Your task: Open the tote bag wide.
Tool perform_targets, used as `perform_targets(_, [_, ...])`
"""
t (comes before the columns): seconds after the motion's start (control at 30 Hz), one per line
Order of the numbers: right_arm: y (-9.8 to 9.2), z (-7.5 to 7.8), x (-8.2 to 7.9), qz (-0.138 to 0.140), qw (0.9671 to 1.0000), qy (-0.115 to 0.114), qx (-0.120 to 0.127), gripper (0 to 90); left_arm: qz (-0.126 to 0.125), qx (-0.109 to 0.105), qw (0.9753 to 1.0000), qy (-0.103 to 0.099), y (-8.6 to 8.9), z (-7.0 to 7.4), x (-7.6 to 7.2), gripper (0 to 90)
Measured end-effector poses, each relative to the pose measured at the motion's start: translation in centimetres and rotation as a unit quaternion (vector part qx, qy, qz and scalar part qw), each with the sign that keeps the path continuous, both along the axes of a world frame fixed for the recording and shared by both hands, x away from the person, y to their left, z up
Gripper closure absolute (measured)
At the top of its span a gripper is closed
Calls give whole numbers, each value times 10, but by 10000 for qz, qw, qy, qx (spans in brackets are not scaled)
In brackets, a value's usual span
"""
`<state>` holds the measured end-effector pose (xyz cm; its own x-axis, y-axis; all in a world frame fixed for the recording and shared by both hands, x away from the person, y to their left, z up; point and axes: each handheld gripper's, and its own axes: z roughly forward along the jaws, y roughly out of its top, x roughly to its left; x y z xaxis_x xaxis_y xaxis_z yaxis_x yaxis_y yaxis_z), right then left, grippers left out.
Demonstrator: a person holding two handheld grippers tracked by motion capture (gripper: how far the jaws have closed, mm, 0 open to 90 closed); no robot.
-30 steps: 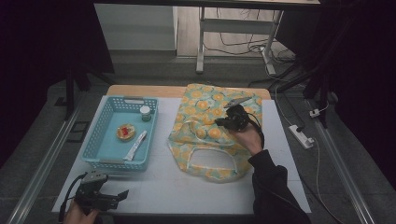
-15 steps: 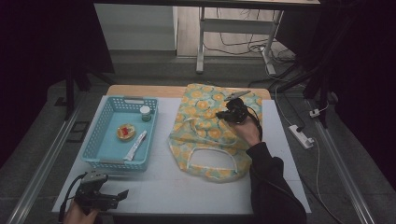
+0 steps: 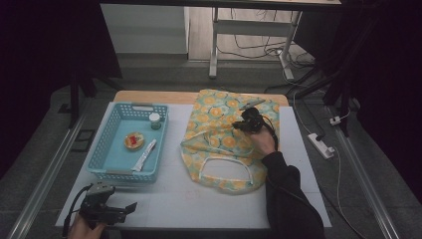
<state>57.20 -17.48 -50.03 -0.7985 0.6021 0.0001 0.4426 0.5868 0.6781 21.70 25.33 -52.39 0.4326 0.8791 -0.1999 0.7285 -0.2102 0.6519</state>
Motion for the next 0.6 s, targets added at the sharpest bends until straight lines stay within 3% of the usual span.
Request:
perform_targets(0.23, [1, -15, 2, 40, 9997, 135, -212, 876, -4, 0, 10000, -11, 0, 0, 0, 0])
perform_targets(0.33, [0, -14, 1, 46, 9996, 145, -223, 863, -4, 6, 10000, -17, 0, 0, 0, 0])
perform_targets(0.6, [-7, -3, -4, -75, 9998, 198, -10, 665, 7, 14, 10000, -34, 0, 1, -1, 0])
